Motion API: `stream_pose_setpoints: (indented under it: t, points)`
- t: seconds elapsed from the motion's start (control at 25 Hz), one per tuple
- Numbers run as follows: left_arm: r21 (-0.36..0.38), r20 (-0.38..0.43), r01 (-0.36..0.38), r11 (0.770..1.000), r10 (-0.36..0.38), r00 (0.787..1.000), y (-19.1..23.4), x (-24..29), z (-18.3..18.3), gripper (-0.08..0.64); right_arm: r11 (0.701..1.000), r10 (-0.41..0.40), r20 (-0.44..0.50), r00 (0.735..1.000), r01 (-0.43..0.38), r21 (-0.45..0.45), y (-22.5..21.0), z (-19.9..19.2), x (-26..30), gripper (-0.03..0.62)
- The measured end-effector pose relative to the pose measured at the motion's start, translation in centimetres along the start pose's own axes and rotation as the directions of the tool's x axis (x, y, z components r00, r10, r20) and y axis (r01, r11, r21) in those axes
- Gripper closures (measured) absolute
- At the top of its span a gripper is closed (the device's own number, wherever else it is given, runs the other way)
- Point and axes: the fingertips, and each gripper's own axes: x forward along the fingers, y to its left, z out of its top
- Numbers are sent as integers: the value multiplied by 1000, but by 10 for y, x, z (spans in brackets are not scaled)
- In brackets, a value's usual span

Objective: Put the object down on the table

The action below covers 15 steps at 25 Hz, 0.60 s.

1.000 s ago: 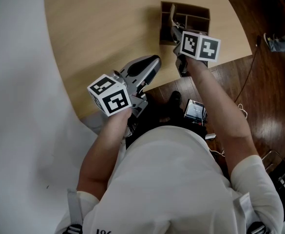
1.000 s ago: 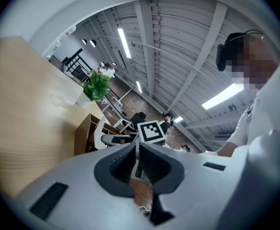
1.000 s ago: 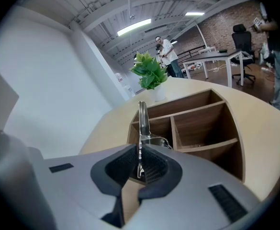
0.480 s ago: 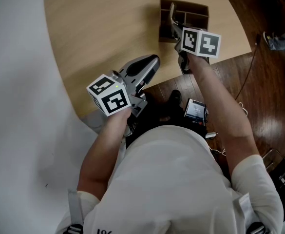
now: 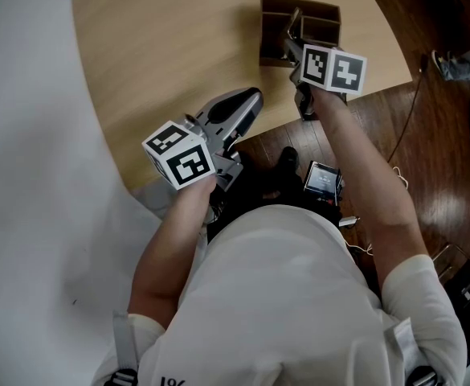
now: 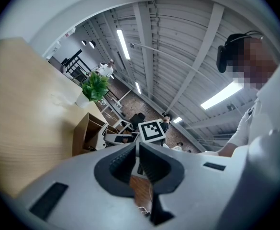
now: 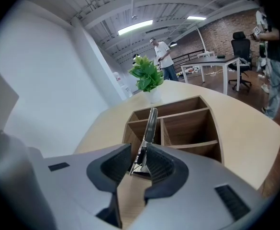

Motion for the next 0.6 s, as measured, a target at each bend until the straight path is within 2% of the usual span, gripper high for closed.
stream_pose_setpoints:
  t: [0.6]
  points:
    - [-17, 3, 7, 1000, -7, 1000, 10, 0, -11, 555, 1000, 4, 3, 1000, -4, 16, -8, -11, 3, 515]
